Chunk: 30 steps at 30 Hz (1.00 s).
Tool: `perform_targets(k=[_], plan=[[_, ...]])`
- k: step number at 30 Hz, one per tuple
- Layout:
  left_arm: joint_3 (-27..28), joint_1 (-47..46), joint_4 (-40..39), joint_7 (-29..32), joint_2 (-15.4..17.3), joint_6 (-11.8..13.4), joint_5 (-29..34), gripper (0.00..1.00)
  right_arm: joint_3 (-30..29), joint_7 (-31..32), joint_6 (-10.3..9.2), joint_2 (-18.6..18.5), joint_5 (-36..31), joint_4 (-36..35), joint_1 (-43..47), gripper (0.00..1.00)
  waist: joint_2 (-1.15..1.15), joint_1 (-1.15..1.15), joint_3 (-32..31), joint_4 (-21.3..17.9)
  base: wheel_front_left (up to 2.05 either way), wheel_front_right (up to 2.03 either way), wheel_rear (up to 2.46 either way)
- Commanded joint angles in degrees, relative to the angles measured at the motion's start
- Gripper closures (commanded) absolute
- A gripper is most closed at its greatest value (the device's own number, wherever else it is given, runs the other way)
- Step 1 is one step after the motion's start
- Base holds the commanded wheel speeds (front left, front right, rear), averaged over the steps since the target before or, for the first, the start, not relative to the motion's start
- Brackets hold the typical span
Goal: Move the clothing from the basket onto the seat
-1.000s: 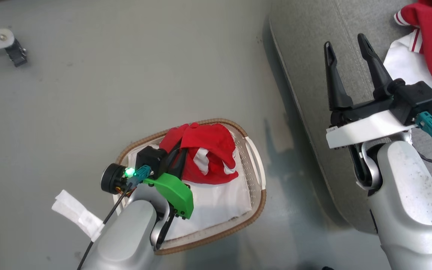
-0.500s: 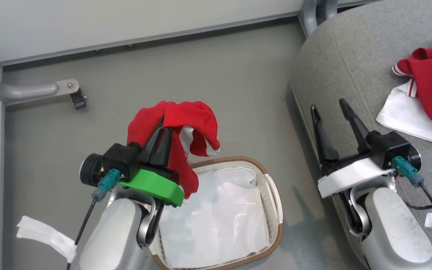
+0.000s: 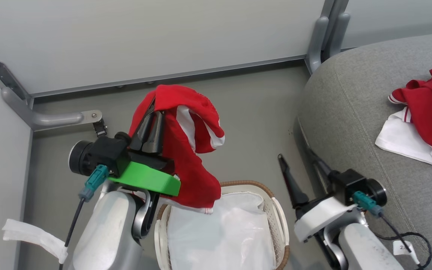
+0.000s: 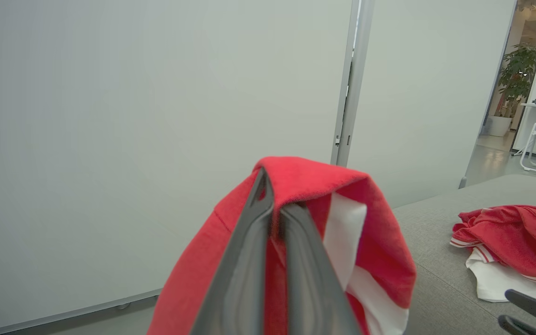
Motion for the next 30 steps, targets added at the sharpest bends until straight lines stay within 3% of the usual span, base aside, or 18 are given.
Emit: perform_targets(k=[1, 7, 11, 23, 26, 30], plan=[[-0.5, -0.7, -0.3, 0.0, 0.1, -0.3, 0.0, 1.00, 2.2, -0.1, -0.08, 0.0, -0.3, 0.4, 0.1, 0.00, 0.35, 0.01, -0.1, 0.6, 0.00, 0.00, 0.00], [-4.3, -1.6, -1.2, 0.0, 0.1, -0.3, -1.7, 1.00, 14.8, -0.1, -0.08, 0.4, 2.9, 1.4, -3.6, 0.00, 0.35, 0.01, -0.1, 2.5, 0.00, 0.00, 0.00], [-7.5, -1.8, -1.5, 0.0, 0.1, 0.1, -3.2, 1.00, 19.4, -0.1, -0.08, 0.5, 4.5, 2.6, -7.5, 0.00, 0.35, 0.01, -0.1, 3.9, 0.00, 0.00, 0.00], [-16.4, -2.7, -2.3, 0.0, 0.1, 1.6, -7.6, 1.00, 20.4, -0.1, -0.08, 0.8, 3.6, 8.0, -13.0, 0.00, 0.35, 0.01, -1.0, 8.4, 0.00, 0.00, 0.00], [-17.9, -2.9, -2.7, 0.0, 0.1, 1.9, -8.2, 1.00, 20.3, -0.1, -0.08, 0.7, 4.8, 9.4, -13.3, 1.00, 0.35, 0.01, -0.9, 8.9, 0.00, 0.00, 0.00], [-19.1, -2.9, -2.9, 0.0, 0.1, 2.3, -9.2, 1.00, 20.7, -0.1, -0.08, 0.7, 6.1, 10.1, -13.7, 1.00, 0.35, 0.01, -0.8, 9.3, 0.00, 0.00, 0.00]])
